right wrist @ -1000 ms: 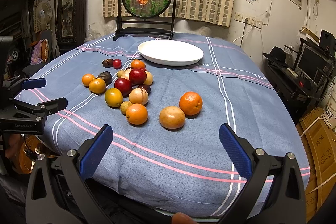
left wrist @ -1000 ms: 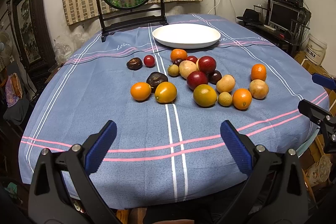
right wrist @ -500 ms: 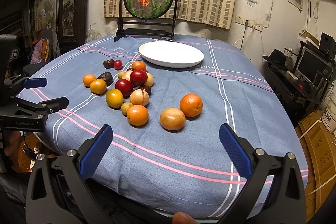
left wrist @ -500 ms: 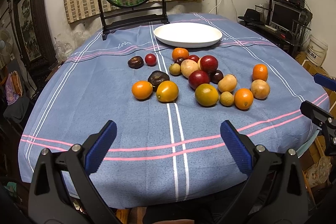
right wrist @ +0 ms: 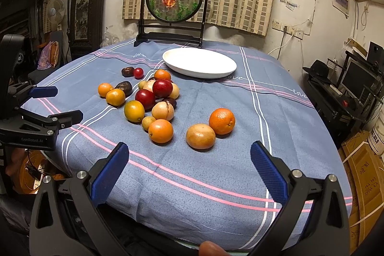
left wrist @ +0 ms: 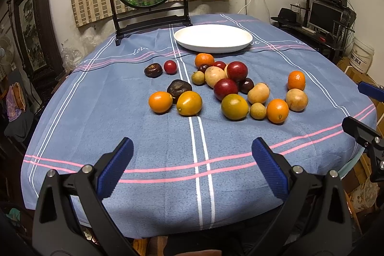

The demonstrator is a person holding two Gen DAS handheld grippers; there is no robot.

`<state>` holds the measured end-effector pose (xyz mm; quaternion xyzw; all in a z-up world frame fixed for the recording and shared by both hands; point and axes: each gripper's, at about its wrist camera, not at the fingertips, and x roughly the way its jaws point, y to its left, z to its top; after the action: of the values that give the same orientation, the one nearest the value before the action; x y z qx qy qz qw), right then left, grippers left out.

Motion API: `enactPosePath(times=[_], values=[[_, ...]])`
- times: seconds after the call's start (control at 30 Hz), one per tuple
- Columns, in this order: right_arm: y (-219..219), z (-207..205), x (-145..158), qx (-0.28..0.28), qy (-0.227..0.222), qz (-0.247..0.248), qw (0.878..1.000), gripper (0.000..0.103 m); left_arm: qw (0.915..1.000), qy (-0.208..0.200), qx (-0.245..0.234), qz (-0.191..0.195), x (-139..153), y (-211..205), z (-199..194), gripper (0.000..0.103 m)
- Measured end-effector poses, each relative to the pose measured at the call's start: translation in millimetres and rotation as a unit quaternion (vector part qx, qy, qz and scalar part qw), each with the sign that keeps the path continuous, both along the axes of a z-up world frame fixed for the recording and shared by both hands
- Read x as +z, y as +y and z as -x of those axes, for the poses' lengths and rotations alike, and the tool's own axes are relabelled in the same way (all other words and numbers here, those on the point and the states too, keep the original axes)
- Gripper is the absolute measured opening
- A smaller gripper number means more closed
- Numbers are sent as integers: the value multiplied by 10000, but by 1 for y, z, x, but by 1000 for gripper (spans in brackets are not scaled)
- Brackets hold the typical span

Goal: Organize fruits

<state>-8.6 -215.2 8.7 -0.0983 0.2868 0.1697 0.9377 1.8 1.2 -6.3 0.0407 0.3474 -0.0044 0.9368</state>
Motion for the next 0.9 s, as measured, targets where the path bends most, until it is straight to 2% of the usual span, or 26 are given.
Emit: enactPosePath(times=[0.17,0.4,0.67,0.9], values=[[1,-1,-4,33,39,-21,10000,102,9999,71,-59,133,0,2,-2,100],[4,3,-3,191,-102,-21,9998,102,9999,95,-103,90,-1,-1,-3,100],[-3,-1,-2,74,-135,-414,9990,102,9999,1,-42,95,1,-1,-3,100],[4,0,-7,-54,-201,-8,9998,102,9997,108,-87,183,-2,0,-8,100]])
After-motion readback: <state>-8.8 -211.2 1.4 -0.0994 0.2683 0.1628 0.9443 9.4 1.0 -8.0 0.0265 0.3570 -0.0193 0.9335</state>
